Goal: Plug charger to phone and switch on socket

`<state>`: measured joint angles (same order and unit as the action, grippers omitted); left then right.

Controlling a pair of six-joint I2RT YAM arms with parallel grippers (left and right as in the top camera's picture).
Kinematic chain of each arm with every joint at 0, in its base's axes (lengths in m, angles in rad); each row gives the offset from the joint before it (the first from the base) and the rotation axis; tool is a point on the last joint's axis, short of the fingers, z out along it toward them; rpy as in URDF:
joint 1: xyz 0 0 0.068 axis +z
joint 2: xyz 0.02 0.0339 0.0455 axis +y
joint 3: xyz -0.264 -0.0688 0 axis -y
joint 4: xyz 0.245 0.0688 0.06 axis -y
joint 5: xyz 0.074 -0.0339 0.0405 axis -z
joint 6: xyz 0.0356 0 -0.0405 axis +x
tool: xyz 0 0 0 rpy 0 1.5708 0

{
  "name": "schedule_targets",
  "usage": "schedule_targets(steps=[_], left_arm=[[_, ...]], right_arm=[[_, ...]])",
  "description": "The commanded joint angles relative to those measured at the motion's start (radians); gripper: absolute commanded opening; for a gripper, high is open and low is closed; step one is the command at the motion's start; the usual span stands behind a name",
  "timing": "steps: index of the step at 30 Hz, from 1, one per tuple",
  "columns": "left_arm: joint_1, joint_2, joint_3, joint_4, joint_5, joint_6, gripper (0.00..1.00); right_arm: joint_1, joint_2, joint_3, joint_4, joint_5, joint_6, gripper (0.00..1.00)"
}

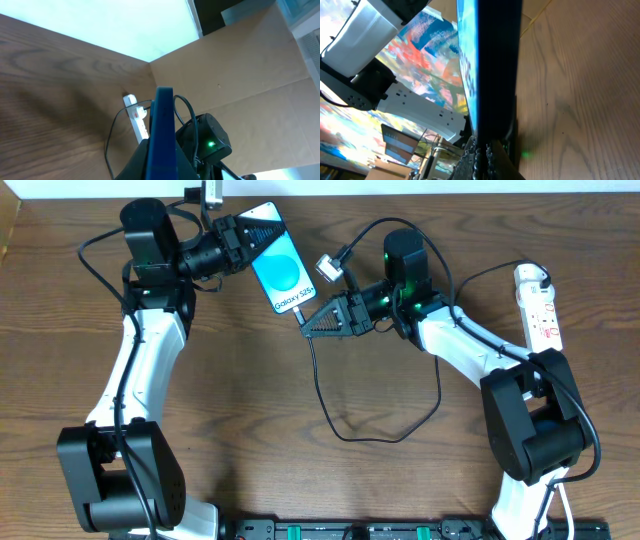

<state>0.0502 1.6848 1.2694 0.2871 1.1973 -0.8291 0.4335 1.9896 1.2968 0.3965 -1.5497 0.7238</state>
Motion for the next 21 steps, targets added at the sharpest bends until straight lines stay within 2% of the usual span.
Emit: schedule_targets(steps=[1,21], left_arm=[[-0.011,-0.019,0.004,0.003,0.022,0.026,0.07],[-0.010,-0.019,0.004,0.003,0.021,0.036,0.07]], right_arm=[[0.002,0.010,0.012,0.005,-0.013,0.005,0.01],[-0.027,0.010,0.012,0.004,-0.013,0.006,0.01]])
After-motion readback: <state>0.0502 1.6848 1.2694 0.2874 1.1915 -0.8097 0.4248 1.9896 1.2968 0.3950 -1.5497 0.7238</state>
